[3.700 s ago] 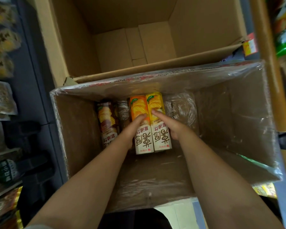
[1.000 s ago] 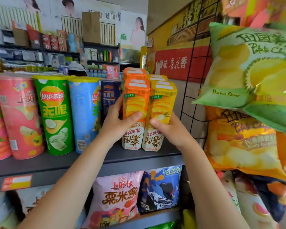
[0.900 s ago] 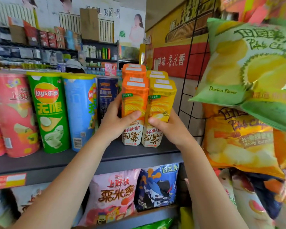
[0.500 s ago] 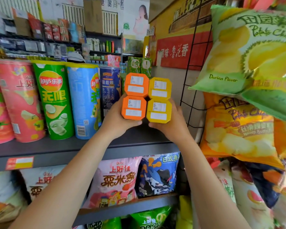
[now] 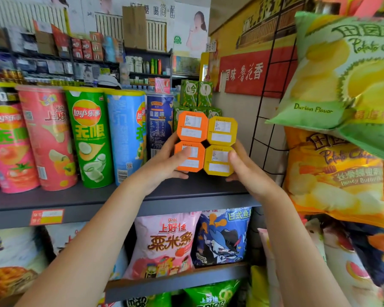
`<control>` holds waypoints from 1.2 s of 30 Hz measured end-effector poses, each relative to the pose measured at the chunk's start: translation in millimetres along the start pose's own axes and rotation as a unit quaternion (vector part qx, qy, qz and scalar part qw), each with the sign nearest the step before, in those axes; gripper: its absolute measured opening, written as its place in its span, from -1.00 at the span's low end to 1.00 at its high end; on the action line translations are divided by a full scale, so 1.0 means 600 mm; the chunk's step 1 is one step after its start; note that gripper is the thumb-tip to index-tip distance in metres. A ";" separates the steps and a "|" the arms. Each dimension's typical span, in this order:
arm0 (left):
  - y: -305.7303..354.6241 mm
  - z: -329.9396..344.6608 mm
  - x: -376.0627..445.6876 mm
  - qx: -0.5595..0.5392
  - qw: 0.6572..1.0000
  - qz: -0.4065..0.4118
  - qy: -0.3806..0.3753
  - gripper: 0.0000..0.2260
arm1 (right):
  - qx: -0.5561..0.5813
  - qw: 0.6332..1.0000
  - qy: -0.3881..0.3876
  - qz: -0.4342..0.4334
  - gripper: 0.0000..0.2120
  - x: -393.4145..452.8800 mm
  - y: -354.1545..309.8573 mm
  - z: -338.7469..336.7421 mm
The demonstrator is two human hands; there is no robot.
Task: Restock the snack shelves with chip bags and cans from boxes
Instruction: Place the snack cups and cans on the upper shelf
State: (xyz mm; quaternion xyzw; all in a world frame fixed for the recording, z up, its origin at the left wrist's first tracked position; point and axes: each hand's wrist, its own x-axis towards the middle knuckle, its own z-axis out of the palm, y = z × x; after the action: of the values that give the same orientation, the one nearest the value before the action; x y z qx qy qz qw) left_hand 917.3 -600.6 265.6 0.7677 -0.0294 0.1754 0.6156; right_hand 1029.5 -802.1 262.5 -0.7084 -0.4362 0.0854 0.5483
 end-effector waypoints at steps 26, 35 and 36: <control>0.047 0.050 0.082 -0.161 0.960 -0.191 0.124 -0.77 | 0.316 0.921 0.133 0.186 -0.73 0.075 -0.035 -0.002; 0.030 0.045 0.097 -0.141 0.981 -0.048 0.125 -0.49 | 0.262 0.955 0.134 0.038 -0.37 0.080 -0.017 -0.019; 0.025 0.044 0.097 -0.136 0.983 -0.038 0.116 -0.40 | 0.240 0.962 0.128 0.028 -0.31 0.079 -0.015 -0.020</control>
State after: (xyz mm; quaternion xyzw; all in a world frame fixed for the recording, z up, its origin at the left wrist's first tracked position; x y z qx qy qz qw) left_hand 974.0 -619.3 292.6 0.6514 0.0481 0.2341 0.7201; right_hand 1060.9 -776.8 291.6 -0.5726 -0.3090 0.1117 0.7512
